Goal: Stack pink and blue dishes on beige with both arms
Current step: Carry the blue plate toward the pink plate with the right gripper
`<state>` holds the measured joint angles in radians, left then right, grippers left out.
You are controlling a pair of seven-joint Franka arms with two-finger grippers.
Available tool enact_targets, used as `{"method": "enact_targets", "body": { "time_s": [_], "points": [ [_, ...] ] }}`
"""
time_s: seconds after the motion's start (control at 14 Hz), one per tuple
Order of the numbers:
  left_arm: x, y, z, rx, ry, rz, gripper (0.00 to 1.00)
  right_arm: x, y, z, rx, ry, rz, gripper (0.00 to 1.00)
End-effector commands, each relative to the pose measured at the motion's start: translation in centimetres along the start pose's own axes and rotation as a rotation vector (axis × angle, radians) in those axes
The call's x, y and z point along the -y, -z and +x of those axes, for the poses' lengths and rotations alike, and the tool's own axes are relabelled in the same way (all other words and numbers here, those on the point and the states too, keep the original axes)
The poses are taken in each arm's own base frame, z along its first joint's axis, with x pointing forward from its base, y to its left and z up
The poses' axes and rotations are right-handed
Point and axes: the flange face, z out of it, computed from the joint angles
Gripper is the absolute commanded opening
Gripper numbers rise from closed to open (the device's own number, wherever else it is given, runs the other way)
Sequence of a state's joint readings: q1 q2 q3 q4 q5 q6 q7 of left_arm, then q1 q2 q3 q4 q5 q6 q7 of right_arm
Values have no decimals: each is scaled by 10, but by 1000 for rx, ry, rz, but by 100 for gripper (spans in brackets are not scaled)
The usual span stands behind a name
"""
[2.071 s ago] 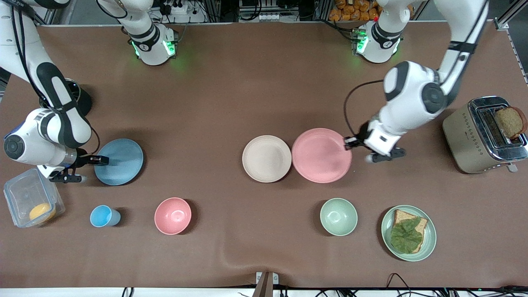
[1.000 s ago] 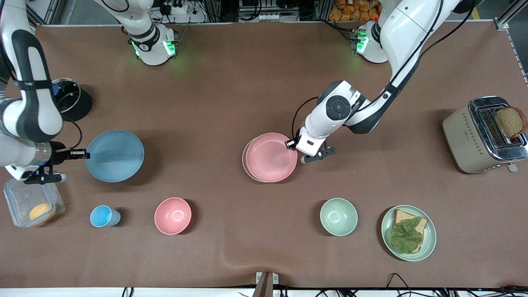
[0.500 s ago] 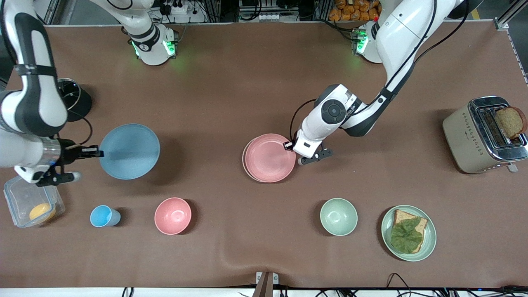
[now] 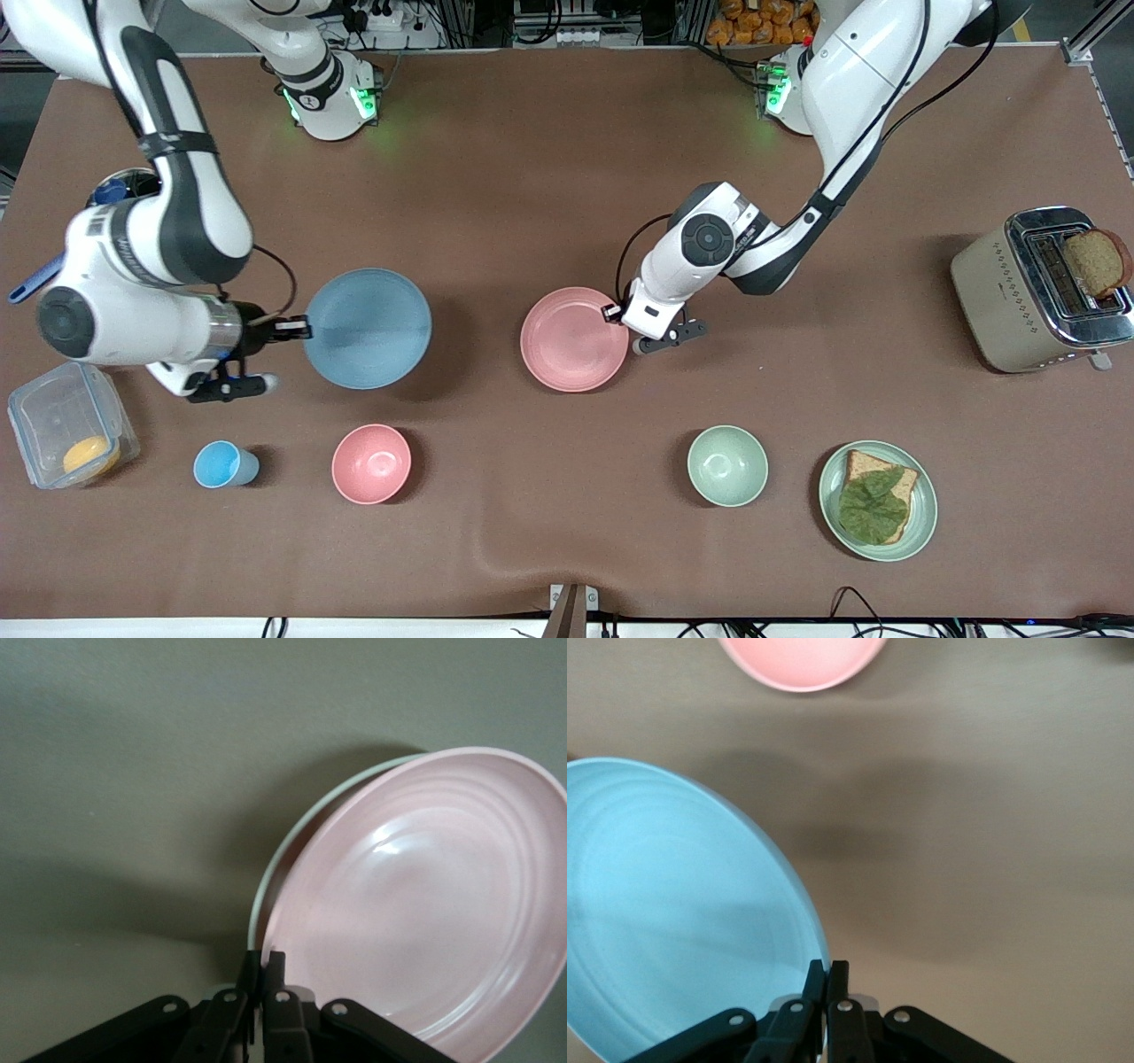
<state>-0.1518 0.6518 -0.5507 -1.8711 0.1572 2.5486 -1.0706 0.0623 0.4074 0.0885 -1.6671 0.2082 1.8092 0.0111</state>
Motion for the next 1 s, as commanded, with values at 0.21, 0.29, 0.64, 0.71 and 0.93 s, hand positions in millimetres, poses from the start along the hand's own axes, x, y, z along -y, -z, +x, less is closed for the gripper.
{"method": "enact_targets", "body": {
  "time_s": [0.21, 0.29, 0.64, 0.71, 0.93],
  "points": [
    [-4, -5, 6, -27, 9, 7, 0, 89, -41, -1, 11, -118, -4, 0],
    [-3, -6, 7, -26, 12, 9, 0, 96, -46, -1, 16, -134, 15, 0],
    [-3, 16, 19, -59, 20, -2, 100, 100, -74, 1, 46, -168, 74, 0],
    [1, 42, 30, -93, 28, 5, 100, 111, -80, -1, 44, -163, 89, 0],
    [54, 169, 92, -202, 87, 109, 100, 141, -102, -1, 44, -200, 125, 0]
  ]
}}
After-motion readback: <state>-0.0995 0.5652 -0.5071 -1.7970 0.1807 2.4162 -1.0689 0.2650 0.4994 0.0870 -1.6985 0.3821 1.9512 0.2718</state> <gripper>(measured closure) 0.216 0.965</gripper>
